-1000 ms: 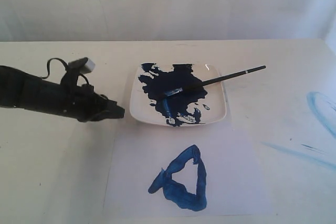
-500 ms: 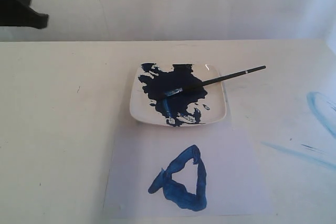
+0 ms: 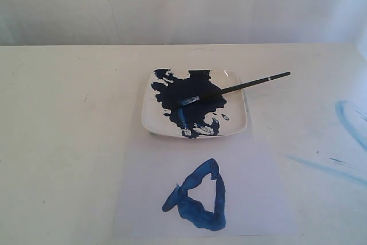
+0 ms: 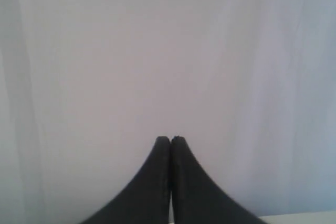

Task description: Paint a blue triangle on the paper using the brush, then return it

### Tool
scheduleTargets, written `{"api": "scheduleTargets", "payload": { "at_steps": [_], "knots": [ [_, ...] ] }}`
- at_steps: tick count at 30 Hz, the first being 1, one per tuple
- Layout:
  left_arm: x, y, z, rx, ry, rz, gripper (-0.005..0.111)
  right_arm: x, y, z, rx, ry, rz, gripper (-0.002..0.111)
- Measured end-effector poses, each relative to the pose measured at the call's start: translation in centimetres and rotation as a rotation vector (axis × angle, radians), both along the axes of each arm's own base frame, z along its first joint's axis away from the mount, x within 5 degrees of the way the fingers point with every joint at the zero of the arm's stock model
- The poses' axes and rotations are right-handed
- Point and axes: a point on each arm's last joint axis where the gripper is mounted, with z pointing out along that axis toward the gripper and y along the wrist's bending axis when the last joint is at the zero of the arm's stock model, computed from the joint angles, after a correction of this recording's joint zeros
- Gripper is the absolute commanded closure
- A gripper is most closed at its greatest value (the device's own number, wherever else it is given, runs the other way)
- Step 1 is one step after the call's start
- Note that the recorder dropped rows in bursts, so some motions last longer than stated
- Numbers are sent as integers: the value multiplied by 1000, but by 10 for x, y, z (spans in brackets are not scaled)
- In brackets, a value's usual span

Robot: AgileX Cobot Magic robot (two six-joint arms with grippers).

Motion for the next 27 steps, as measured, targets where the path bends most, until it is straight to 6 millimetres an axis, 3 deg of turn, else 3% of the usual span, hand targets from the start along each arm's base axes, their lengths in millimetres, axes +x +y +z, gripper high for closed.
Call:
{"api": "scheduleTargets", "payload": {
  "at_steps": [5,10,21,27],
  "knots": [
    [-2,-4,0,-15,-4,-51,107,0,0,0,0,0,0,108],
    [-2,-15,-3,119,-43,-137,107,0,0,0,0,0,0,108],
    [6,-18,-56,152,167,-167,107,0,0,0,0,0,0,108],
    [7,-17,-82,253,309,-155,107,0,0,0,0,0,0,108]
  ]
}}
